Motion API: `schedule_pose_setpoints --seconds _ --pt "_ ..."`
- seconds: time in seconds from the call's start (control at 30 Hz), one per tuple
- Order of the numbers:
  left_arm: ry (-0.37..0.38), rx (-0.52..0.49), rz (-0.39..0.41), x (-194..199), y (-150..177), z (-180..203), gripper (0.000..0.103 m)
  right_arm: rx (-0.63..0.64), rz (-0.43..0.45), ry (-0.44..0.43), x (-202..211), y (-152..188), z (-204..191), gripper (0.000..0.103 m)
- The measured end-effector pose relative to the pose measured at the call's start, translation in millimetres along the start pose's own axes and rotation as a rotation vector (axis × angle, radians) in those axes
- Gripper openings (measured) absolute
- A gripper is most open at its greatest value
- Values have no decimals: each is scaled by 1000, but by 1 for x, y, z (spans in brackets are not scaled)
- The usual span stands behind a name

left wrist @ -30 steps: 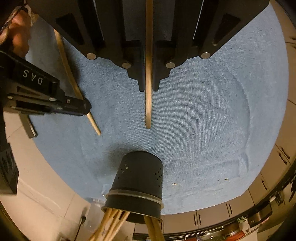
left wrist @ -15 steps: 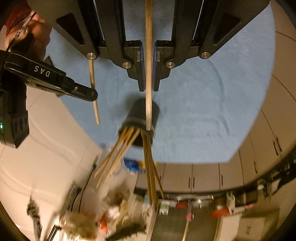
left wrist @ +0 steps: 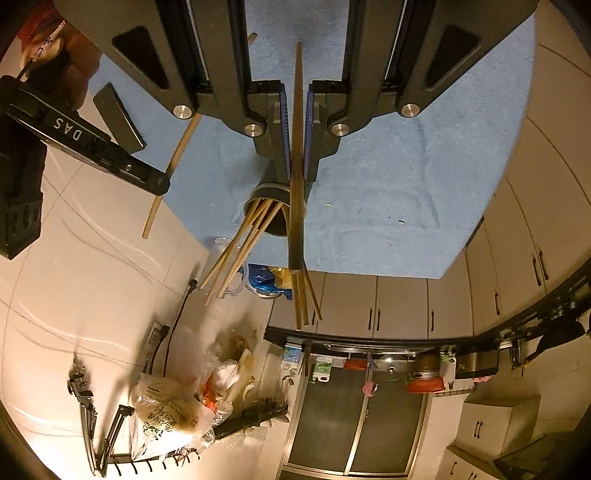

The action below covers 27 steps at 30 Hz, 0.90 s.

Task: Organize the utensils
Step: 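Carry the left tool's chopstick above the black cup while the right tool carries its chopstick there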

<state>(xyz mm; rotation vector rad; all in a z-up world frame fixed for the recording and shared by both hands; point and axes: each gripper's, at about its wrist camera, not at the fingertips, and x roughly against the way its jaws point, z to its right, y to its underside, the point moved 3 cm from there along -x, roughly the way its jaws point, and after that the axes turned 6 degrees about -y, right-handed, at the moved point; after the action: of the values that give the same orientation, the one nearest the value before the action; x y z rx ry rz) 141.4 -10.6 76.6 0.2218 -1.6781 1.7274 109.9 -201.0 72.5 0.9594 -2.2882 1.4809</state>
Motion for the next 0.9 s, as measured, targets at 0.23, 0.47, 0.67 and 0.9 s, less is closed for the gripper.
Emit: schedule_pose_setpoints --seconds 0.23,0.47,0.67,0.9 --pt "6 -6 10 13 -1 3 7 0 25 3 10 -6 -1 7" --pt "9 -19 11 16 -3 5 7 -1 37 7 14 -7 1 7" --pt "14 -20 16 17 -7 6 7 -16 51 15 19 -11 5 7" --pt "22 -22 24 19 -15 8 7 -20 66 21 23 -19 7 7"
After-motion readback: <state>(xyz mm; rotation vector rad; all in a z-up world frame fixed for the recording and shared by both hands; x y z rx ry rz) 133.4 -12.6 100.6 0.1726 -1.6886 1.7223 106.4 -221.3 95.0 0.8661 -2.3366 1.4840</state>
